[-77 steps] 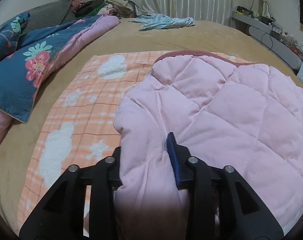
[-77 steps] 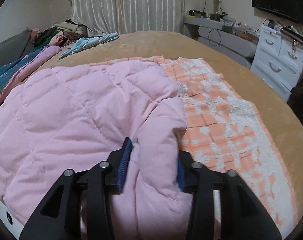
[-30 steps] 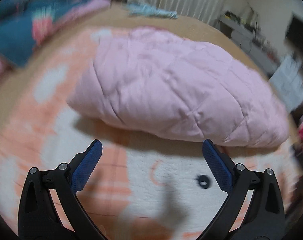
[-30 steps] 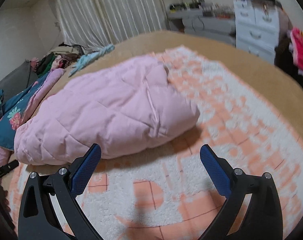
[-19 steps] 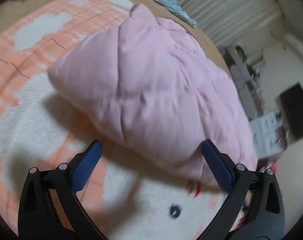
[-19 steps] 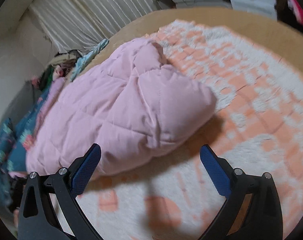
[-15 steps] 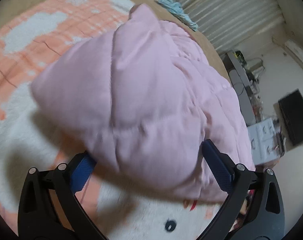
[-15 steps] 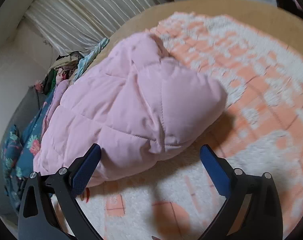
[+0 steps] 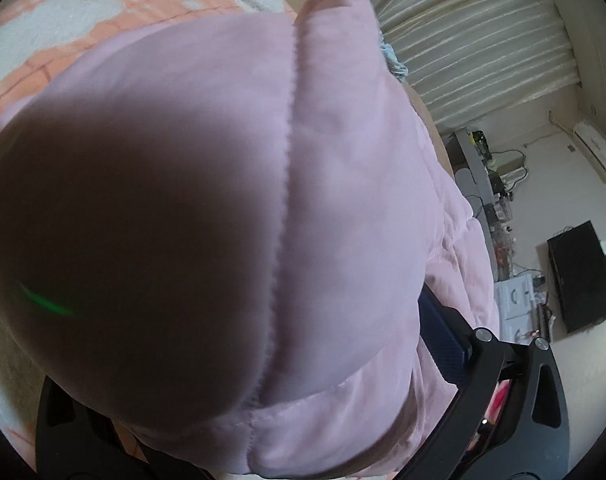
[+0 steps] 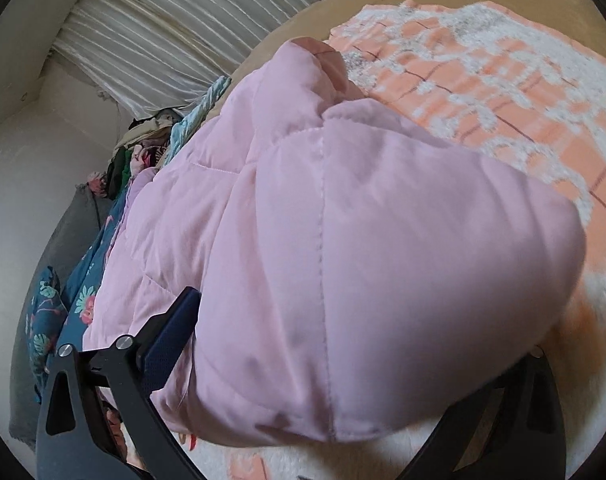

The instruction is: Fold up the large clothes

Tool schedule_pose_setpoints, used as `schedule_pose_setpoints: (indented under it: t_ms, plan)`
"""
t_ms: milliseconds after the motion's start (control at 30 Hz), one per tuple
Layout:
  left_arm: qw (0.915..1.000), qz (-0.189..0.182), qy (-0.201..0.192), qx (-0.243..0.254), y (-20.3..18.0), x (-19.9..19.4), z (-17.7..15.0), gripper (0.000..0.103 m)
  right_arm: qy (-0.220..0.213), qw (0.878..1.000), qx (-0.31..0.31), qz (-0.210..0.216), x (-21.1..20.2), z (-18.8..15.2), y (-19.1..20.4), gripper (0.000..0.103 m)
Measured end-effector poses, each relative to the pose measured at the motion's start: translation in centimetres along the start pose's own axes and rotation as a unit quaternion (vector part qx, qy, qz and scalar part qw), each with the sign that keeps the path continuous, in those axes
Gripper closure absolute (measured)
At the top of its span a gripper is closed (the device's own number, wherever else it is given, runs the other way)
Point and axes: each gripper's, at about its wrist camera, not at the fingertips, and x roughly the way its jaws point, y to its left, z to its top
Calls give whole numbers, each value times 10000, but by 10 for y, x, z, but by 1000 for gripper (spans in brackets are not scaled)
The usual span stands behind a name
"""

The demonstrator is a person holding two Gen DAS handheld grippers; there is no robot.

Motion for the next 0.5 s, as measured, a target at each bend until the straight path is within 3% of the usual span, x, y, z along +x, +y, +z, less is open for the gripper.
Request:
schedule_pose_setpoints:
  t_ms: [67,133,200,367,500]
  plan:
    - [9998,72,-78,179,-5,-1,1,10,-63,9998,-189,74,1,1,5,25]
    - [9988,169,-185,414,-14,-3,1,20,-192,9983,-542,65,-3,1,15,42]
    - [9954,314,-362,825,-29,-10,-3,35,-294,9961,-826,50,-8,0,25,51]
    - [9830,603,-634,1616,-59,-25,-13,59,-493,9891,-1382,-148,-14,0,41,62]
    - [9724,765,-800,2052,-76,-37,-25,64,-654,9798,-1864,-323,-23,-5,60,66]
